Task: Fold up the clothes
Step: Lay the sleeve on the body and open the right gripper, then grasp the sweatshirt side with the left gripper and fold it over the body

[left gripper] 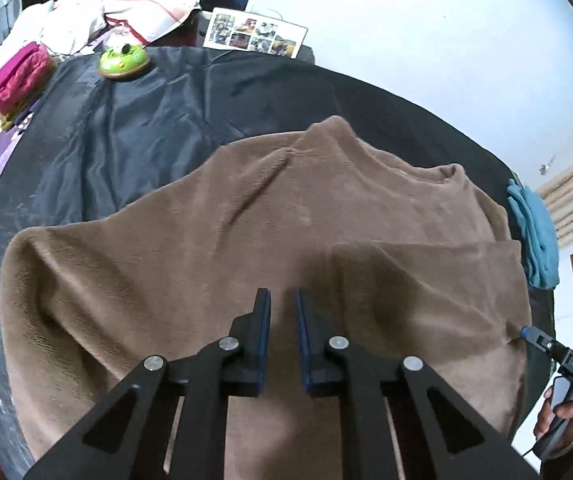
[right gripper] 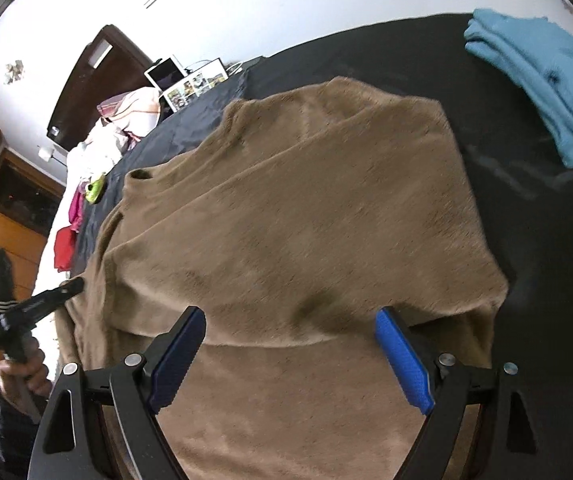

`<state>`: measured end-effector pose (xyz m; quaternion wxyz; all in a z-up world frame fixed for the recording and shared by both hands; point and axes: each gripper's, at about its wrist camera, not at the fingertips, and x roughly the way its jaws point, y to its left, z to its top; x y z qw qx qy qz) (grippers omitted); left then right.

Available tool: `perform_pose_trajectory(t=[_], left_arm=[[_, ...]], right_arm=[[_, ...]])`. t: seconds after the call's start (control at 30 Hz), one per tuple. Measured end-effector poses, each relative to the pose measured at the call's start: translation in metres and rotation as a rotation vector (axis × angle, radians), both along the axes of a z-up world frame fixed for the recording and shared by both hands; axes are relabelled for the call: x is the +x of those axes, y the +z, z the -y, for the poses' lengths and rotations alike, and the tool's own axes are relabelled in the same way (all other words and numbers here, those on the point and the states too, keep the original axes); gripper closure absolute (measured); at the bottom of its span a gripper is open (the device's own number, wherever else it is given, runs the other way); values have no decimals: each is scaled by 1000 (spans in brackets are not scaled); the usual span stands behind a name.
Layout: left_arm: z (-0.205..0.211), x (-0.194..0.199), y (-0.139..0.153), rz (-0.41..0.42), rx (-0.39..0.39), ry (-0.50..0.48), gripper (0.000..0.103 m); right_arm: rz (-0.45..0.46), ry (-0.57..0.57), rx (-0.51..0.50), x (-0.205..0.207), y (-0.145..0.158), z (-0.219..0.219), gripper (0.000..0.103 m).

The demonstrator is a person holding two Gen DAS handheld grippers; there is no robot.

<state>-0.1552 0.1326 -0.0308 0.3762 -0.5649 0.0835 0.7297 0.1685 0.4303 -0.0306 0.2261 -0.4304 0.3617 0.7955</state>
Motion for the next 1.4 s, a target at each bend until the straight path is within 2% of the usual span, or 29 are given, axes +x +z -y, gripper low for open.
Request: perform_pose_trajectory(t=[0.1, 0.17, 0.2, 0.23, 0.37, 0.5, 0.57, 0.6, 0.63, 0.67, 0.73, 0.87, 1.0, 1.07, 1.2, 1.4], left_arm=[[-2, 5, -7, 87, 39, -21, 87], [-8, 11, -13, 118, 49, -28, 68], [-11, 14, -16, 122, 48, -28, 50], [-14, 17, -18, 130, 52, -27, 39], [-26, 24, -24, 182, 92, -34, 37], [-43, 31, -33, 201, 85, -74, 36], [-51, 35, -37, 209, 78, -94, 42], [-55, 37, -40, 213, 74, -103, 51], [-59, 38, -42, 217, 70, -113, 81], [-60, 40, -42, 218, 71, -120, 93], [-62, 41, -39, 220, 77, -130, 93], [-51, 37, -14, 163, 131, -128, 94], [-30, 26, 14, 70, 152, -94, 94], [-20, 20, 19, 46, 147, -77, 94], [-12, 19, 3, 37, 74, -74, 93], [-9, 19, -26, 36, -10, -60, 93]], right_arm=[[21, 6, 37, -5, 0, 0, 14], [26, 20, 41, -6, 0, 1, 14], [26, 26, 40, -7, 0, 2, 14], [25, 30, 38, -8, 0, 3, 14], [23, 38, 30, -9, -2, 8, 14], [29, 26, 24, -4, -4, 10, 14], [31, 16, 20, -1, -5, 10, 14], [32, 11, 17, 1, -6, 10, 14], [33, 8, 16, 2, -6, 10, 14], [33, 6, 16, 3, -7, 11, 14], [36, 2, 17, 5, -8, 12, 14], [61, -19, 75, 11, -3, 12, 14], [85, -46, 142, 20, 6, 8, 14], [95, -43, 174, 20, 10, 8, 14], [116, -12, 242, 14, 15, 13, 14], [129, 119, 350, -21, 17, 34, 14]])
